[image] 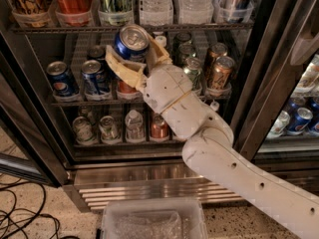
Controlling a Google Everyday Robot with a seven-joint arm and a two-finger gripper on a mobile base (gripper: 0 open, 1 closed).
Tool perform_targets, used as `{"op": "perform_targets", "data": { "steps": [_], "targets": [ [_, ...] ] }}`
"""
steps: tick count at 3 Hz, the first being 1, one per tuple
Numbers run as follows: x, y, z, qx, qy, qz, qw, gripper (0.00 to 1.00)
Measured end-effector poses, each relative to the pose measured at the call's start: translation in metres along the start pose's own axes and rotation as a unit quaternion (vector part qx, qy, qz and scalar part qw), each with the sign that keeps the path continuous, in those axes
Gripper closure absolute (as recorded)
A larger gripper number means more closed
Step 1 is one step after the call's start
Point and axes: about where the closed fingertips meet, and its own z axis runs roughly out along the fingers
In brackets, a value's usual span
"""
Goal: Pick pepsi can from middle shelf of fridge
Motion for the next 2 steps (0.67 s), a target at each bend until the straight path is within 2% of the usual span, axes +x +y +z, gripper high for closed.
{"op": "perform_targets", "data": {
  "steps": [1,2],
  "targets": [
    [-0.015,0.038,0.011,-0.060,-0.025,0.101,0.9928,1.00],
    [-0.027,0.037,0.010,-0.071,-0.036,0.136,0.9875,1.00]
  ]
}}
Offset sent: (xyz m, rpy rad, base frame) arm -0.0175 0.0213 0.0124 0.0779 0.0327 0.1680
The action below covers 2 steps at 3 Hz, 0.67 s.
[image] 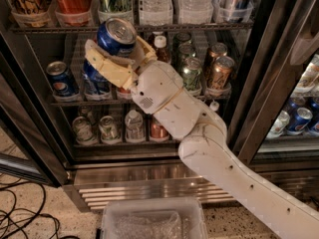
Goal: Pick pepsi can from middle shelf of fridge
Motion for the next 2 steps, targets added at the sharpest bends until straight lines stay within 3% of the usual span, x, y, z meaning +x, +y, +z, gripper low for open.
{"op": "perform_targets", "data": {
  "steps": [1,2],
  "targets": [
    [0.000,0.002,0.000,-0.003,0.006,0.000,1.0000,1.00],
    [-0.003,0.014,-0.001,-0.019,0.031,0.005,0.9993,1.00]
  ]
}}
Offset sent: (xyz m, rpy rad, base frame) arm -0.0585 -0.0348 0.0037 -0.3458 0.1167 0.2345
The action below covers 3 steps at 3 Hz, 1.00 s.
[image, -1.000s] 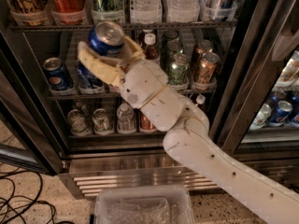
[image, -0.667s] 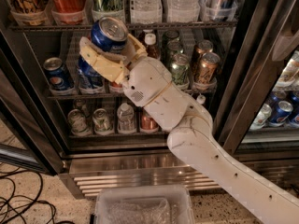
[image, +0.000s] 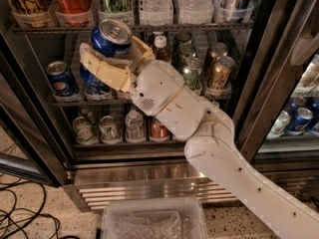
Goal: Pick pepsi can from middle shelf of fridge
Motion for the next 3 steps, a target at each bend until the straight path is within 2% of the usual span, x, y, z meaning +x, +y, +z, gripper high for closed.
{"op": "perform_targets", "data": {
  "steps": [1,2,3],
  "targets": [
    [-0.064,0.004,-0.015,-0.007,0.000,0.009,0.9999,1.00],
    [-0.165,0.002,-0.033,-0.006,-0.004,0.005,1.0000,1.00],
    [-0.222,0.012,-0.033,-0.019,0.035,0.004,0.9992,1.00]
  ]
}}
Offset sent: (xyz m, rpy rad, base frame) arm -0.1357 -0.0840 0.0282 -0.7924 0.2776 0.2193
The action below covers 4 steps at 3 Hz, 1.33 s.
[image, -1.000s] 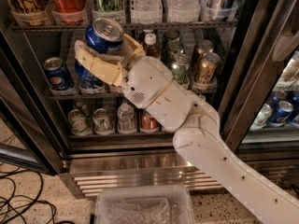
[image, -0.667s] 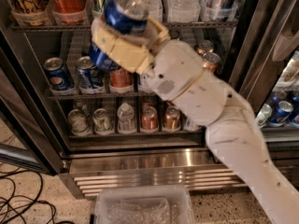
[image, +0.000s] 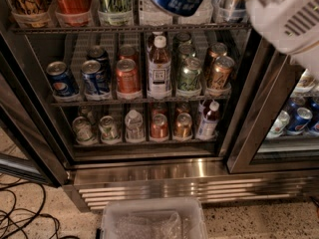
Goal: Pick pepsi can from middle shelf of fridge
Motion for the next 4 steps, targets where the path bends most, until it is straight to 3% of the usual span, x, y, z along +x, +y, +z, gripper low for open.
{"op": "perform_targets", "data": {
  "steps": [1,2,3,4],
  "targets": [
    [-0.002,0.006,0.015,-0.040,0.057,0.035,0.9970,1.00],
    [0.048,-0.010,-0.003,-0.045,0.137,0.025,0.9893,1.00],
    [0.134,0.012,-0.032,-0.049,0.248,-0.028,0.9671,1.00],
    [0.193,0.046,-0.064,-0.061,0.348,-0.124,0.9271,1.00]
  ]
}}
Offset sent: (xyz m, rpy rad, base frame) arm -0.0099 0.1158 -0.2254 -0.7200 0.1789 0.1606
